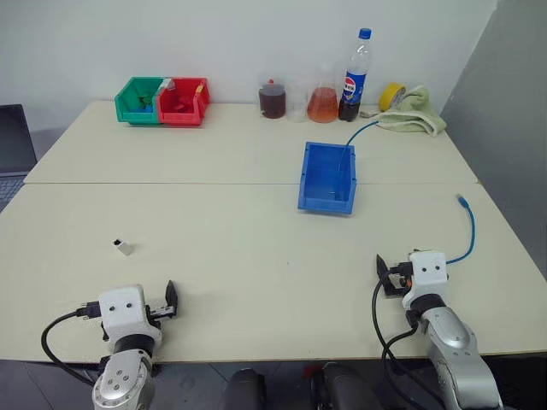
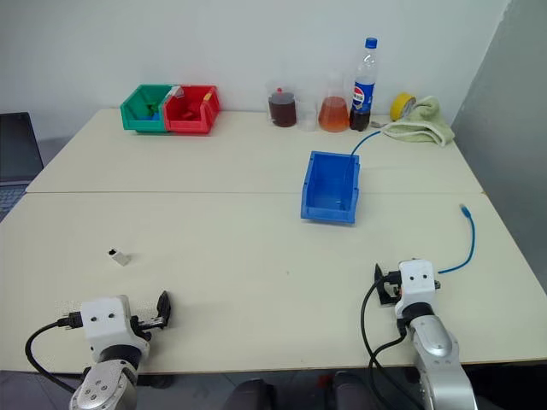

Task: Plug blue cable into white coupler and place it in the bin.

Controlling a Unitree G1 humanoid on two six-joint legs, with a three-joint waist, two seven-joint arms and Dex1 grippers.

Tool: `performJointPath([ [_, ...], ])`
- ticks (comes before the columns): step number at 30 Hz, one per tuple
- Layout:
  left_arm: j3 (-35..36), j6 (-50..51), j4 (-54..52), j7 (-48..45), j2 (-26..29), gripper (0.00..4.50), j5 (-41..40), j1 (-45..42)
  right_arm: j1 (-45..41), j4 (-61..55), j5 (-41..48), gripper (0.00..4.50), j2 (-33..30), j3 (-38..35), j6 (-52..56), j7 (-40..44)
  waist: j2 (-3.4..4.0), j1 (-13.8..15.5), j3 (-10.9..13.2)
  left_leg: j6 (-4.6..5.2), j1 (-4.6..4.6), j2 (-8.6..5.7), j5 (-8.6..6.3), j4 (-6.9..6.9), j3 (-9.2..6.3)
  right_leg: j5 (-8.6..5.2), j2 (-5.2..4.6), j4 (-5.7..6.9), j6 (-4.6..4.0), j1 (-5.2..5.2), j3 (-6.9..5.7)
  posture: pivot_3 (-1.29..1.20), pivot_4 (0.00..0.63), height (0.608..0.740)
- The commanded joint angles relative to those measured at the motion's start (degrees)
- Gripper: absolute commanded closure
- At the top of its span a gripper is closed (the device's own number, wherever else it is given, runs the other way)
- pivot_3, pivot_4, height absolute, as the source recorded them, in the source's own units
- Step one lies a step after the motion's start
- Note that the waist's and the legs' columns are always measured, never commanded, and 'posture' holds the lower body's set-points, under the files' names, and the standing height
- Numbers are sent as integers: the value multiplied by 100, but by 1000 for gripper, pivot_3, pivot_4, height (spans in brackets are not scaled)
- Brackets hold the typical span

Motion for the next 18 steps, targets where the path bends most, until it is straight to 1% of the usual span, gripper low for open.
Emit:
performJointPath([
  [1,2,-67,-231,72,-35,0,103,62,-64,-184,-13,33,-1,-77,-9,-26,0,0,0,0,0,0,0,0,0,0,0,0,0,0,0,0,150,740],
  [18,4,-121,-261,85,-113,0,54,64,-183,-70,-44,33,-23,-65,-21,13,-2,-1,2,0,-3,1,0,0,-1,-1,3,0,-2,-3,-1,0,150,740],
])
